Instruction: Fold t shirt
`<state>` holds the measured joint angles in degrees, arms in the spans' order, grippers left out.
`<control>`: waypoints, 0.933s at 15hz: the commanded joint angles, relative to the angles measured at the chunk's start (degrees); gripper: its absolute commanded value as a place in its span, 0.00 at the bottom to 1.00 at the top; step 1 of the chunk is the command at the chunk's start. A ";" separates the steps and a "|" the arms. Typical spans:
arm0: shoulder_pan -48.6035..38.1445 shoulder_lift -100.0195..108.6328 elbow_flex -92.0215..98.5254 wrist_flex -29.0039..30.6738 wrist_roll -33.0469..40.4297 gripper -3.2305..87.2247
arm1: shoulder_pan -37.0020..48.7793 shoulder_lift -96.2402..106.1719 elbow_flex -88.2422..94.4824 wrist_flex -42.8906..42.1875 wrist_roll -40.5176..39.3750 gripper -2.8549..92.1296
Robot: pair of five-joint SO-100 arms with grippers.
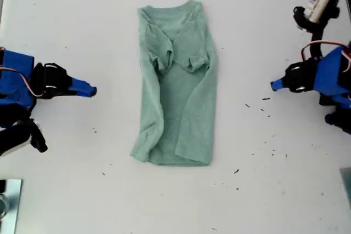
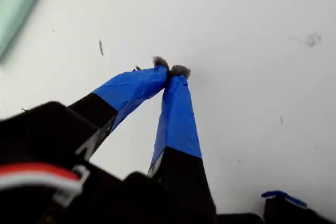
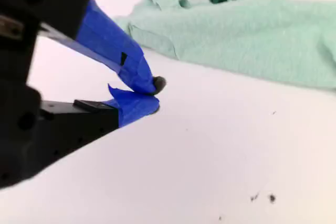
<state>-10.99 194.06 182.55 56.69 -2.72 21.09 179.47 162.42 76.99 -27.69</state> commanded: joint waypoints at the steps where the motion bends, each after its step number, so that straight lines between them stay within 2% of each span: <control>1: 3.60 -23.12 -18.90 -2.55 -0.97 0.03 | -4.04 -19.42 -19.42 0.44 0.88 0.05; 3: 12.04 -54.84 -51.33 3.16 -0.18 0.03 | -11.95 -45.62 -47.20 3.69 1.76 0.05; 5: 17.23 -73.56 -72.07 5.71 3.69 0.03 | -18.28 -60.12 -64.86 4.22 4.48 0.05; 6: 18.81 -80.60 -79.37 6.42 5.80 0.08 | -20.74 -66.09 -71.46 5.01 6.59 0.09; 7: 20.83 -86.13 -85.52 7.38 6.94 0.31 | -23.12 -71.28 -77.52 6.06 7.56 0.24; 9: 23.12 -91.58 -92.90 11.07 7.82 0.39 | -26.81 -78.05 -86.48 8.61 8.35 0.42; 11: 22.32 -93.43 -92.55 13.18 7.91 0.40 | -28.56 -81.21 -90.35 10.37 9.67 0.44; 14: 21.09 -100.72 -92.90 10.63 9.84 0.40 | -29.44 -85.43 -90.97 9.76 11.25 0.43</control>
<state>11.16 94.92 92.64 68.55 6.33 -7.47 94.22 75.06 86.92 -17.05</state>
